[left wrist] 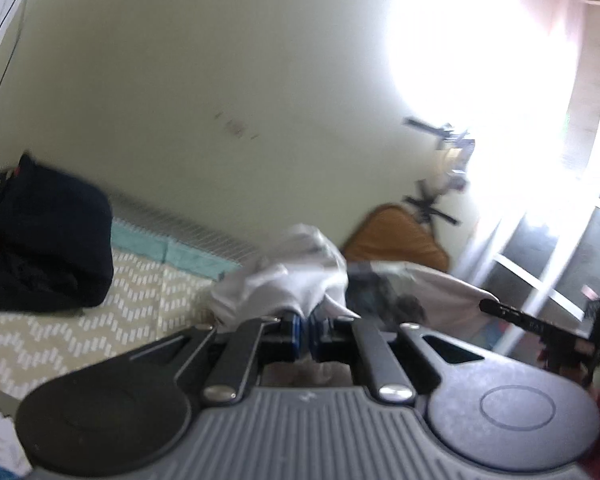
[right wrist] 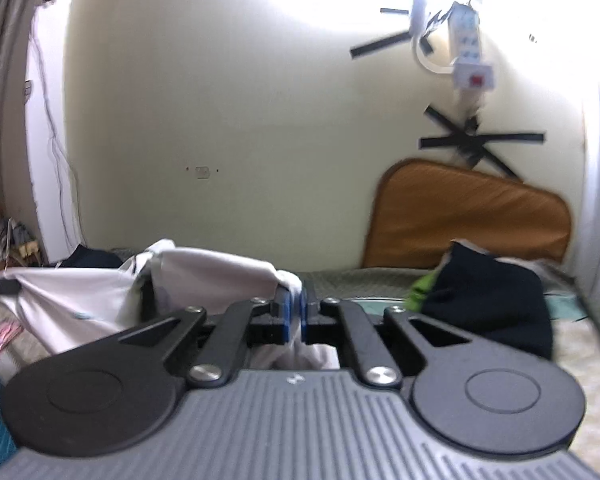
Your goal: Fold small clothes
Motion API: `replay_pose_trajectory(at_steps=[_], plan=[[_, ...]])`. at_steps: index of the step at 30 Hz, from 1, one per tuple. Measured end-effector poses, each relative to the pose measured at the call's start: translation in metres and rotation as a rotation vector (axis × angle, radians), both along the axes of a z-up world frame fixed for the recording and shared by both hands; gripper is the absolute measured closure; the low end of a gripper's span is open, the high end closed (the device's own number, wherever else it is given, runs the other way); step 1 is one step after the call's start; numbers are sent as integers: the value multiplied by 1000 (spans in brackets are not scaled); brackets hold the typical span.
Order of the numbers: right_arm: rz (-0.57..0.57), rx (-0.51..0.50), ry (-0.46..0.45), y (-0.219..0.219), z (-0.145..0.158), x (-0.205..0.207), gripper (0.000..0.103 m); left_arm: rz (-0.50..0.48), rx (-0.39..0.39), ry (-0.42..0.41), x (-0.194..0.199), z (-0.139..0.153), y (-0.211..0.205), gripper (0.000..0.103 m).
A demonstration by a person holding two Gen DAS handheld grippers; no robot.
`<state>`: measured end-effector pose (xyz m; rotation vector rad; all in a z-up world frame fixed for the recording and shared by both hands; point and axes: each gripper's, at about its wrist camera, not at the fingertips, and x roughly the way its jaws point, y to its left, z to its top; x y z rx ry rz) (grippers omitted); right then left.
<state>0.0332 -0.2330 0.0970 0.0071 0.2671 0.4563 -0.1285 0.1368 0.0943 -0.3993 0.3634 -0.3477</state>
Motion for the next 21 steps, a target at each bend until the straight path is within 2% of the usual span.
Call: replay_pose_trajectory(at_steps=[2,3,4,5,6,9,10,12,13,15,20,21], plan=[[154,10,91,-21,-4,-18,94,-11,27,-8,-16,-2,4,87],[197,-1,131,-22,-7,-22,91,-11,34,4,-18,-5,7,80],[199,-20,157,-24,-10,-25,87,-6,35,19,-20,-9,10,63],[181,-34,175,-26,-10,-26,79,4,21,42,-19,-16,14,51],[159,-37,180,-26,-8,-21,72,12,4,62,-17,-20,18,49],[134,17,173,-14,5,-4,64,48,-57,106,-9,-31,33,42],[153,37,165,-3,10,4,60,68,-83,111,-7,-34,38,38],[213,42,152,17,17,20,40,91,-151,113,-6,-38,50,27],[253,31,151,32,16,29,36,99,-182,110,-7,-41,55,21],[330,-6,178,69,10,57,27,114,-218,113,-10,-46,61,19],[411,-142,338,161,-25,112,27,110,-181,134,-12,-53,50,18],[428,-169,380,172,-36,114,42,104,-171,132,-13,-54,47,18]])
